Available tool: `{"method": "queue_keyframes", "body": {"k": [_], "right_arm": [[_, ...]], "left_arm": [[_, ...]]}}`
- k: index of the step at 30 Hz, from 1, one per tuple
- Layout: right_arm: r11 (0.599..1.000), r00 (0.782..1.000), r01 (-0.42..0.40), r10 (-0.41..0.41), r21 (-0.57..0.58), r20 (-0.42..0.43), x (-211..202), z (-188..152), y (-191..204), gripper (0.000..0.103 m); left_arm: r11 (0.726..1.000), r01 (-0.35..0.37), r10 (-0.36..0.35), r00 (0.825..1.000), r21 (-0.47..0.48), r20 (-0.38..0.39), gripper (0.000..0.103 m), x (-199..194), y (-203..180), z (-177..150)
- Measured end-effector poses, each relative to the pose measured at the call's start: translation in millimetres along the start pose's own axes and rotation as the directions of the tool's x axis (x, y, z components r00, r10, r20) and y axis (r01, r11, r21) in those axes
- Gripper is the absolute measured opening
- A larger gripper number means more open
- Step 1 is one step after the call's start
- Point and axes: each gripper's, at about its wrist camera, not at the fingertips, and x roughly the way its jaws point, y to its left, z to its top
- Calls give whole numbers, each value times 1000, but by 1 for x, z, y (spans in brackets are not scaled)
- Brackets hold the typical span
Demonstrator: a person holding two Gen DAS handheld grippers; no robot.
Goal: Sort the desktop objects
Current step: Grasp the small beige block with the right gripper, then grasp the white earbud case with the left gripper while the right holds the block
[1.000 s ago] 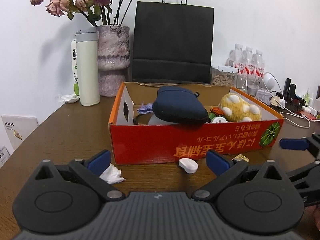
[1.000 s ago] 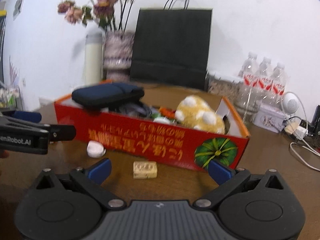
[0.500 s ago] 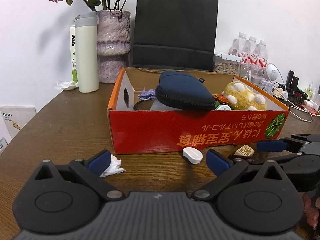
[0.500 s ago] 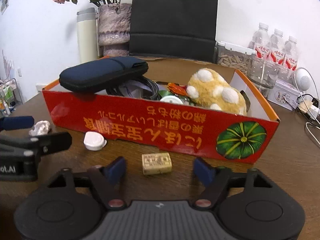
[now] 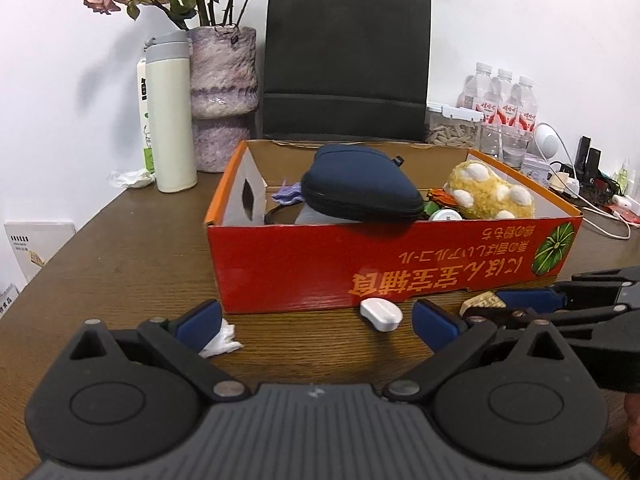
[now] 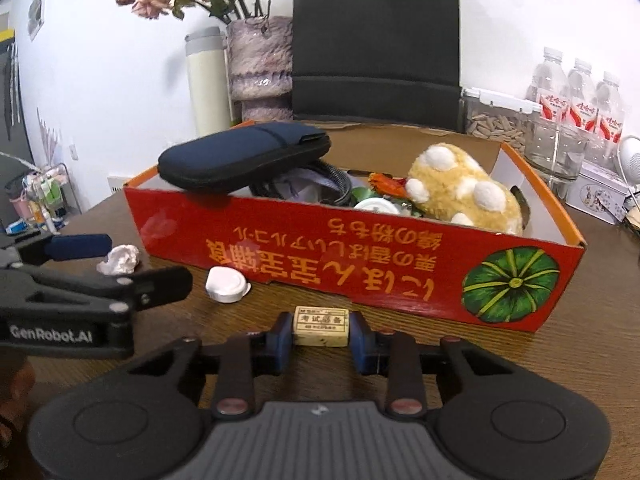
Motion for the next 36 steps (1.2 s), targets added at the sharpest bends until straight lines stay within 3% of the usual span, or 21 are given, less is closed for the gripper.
{"method": "queue_keyframes", "body": {"k": [5,18,26,33,36], "right_arm": [[1000,999,8,-8,0,37,-12,0,-16,29],[999,999,23,-22,-31,38,-22,-12,-52,29],[999,999,10,-9,-33,35,-25,-16,-58,29],[999,999,11,-10,-34,33,-25,-16,-57,29],[999,999,9,-8,-32,31,-25,-17,-56,29]], "left_arm": [[1000,-14,14,1000,6,-13,103,7,-14,3],[999,-38,37,997,-17,-68,101,32,-37,10],[999,-14,9,992,-42,-123,76,42,-38,11],[998,-3,-3,994,-59,-107,59,39,-34,10],[998,-3,-4,995,-68,-104,45,37,-30,9]]}}
